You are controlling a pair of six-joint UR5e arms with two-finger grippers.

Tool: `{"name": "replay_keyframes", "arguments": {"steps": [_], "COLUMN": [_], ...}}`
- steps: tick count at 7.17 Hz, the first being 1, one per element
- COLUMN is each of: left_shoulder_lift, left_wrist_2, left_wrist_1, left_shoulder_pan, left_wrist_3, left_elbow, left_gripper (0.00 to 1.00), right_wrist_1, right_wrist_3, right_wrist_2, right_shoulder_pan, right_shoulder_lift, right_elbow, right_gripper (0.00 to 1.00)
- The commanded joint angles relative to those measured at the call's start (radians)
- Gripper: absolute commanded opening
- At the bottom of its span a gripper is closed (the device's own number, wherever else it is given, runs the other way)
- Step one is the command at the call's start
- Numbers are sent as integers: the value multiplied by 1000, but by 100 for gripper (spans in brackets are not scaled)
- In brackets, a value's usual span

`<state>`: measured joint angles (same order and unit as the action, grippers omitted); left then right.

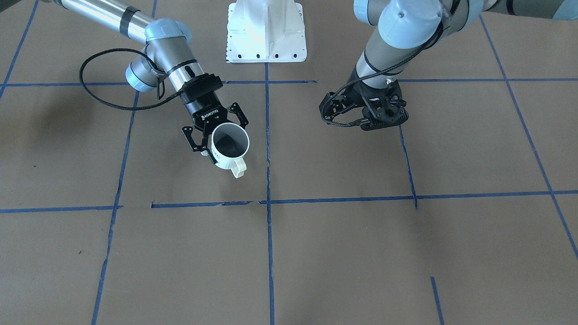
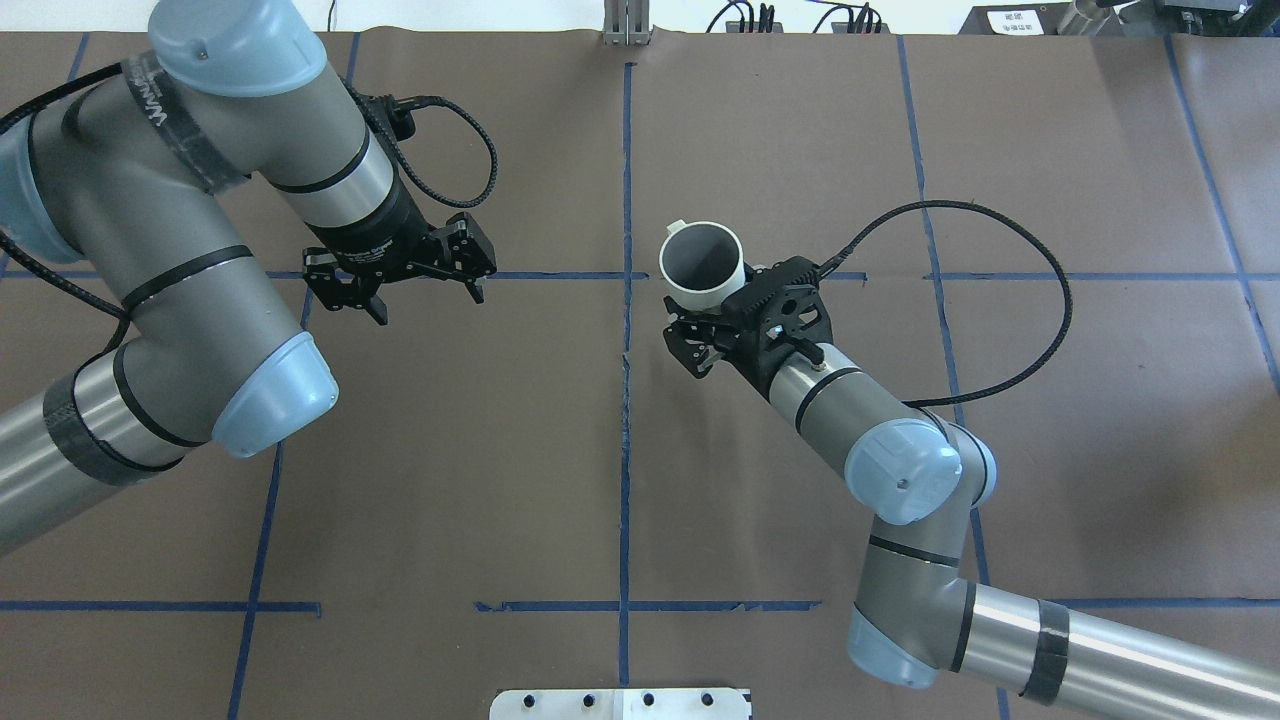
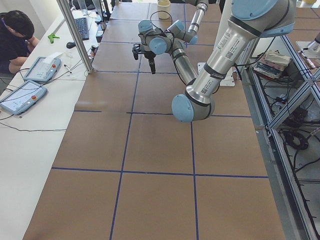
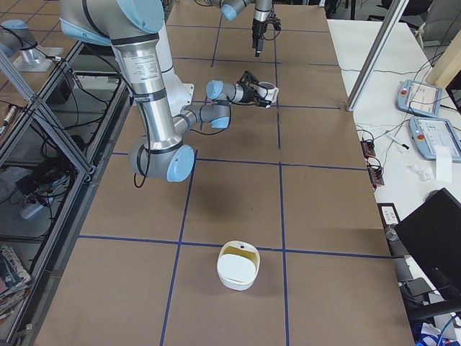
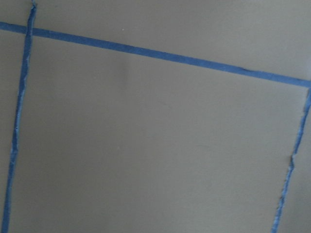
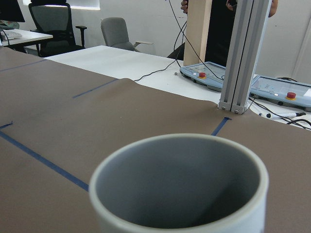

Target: Left arm hands cup to right arm to dump lemon

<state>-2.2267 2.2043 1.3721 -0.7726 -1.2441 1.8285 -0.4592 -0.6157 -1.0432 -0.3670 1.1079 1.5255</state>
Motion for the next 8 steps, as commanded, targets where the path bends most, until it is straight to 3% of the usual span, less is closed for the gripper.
{"name": "replay_keyframes", "arguments": {"steps": [1, 4, 8], "left_shoulder_lift": [-94, -179, -214], "left_wrist_2": [5, 5, 5], "left_wrist_1": [1, 157, 174], "left_shoulder_pan": [16, 46, 53], "left_wrist_3": [-82, -260, -310], "left_elbow": [-44, -181, -228], "left_gripper": [100, 100, 97], "right_wrist_1": [-61, -84, -82], "right_wrist_3": [-3, -7, -9], "right_wrist_2": [32, 34, 43], "right_shoulder_pan": [14, 17, 34], "right_shoulder_lift": [-72, -91, -91], "right_elbow": [-30, -30, -27], "right_gripper": [33, 37, 41]}}
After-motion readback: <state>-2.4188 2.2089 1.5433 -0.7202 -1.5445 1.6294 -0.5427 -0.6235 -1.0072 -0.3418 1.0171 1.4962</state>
